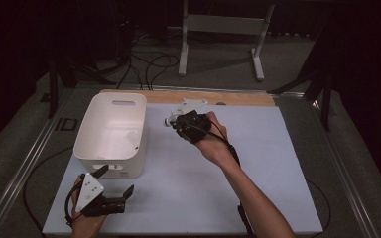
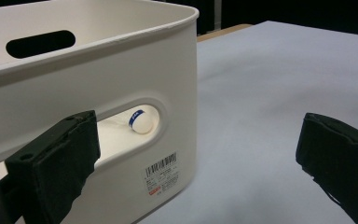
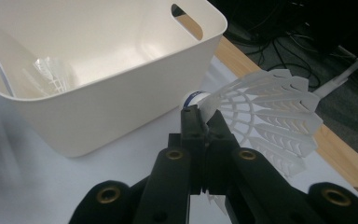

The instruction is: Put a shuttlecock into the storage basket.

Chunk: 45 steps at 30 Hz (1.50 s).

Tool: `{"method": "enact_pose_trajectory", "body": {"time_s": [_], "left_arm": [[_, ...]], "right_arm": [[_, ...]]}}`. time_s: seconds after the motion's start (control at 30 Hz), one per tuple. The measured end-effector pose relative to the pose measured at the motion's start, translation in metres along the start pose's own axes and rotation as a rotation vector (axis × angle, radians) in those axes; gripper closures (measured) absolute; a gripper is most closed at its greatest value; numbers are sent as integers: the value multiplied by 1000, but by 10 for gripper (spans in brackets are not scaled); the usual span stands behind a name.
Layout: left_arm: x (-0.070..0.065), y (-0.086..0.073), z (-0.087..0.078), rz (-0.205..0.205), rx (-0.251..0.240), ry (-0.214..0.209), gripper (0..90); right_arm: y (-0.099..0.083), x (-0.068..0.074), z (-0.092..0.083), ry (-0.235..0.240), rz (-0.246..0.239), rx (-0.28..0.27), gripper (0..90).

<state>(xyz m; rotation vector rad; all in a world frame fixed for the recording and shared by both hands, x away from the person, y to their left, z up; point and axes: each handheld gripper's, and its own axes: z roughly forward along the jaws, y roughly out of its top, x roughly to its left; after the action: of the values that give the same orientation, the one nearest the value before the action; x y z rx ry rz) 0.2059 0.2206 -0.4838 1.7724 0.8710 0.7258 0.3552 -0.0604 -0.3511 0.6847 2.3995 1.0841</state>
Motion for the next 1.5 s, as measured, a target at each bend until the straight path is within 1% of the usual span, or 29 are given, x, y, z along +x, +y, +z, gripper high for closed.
{"method": "enact_pose_trajectory", "body": {"time_s": [0.27,0.3,0.53,0.73,1.1,1.5], "left_arm": [[0,0,0,-1,0,0,3],[0,0,0,-1,0,0,3],[0,0,0,0,1,-1,3],[0,0,0,1,2,-2,3],[0,0,0,1,0,0,3],[0,0,0,2,3,0,3]], "right_arm": [[3,-1,-1,-4,1,-6,891],[7,-2,-1,-5,-3,-13,891],[10,-3,-1,-12,4,-17,891],[15,-3,-1,-11,-4,-19,891],[19,-6,1,-12,0,-23,891],[25,-7,0,-11,2,-40,891]]}}
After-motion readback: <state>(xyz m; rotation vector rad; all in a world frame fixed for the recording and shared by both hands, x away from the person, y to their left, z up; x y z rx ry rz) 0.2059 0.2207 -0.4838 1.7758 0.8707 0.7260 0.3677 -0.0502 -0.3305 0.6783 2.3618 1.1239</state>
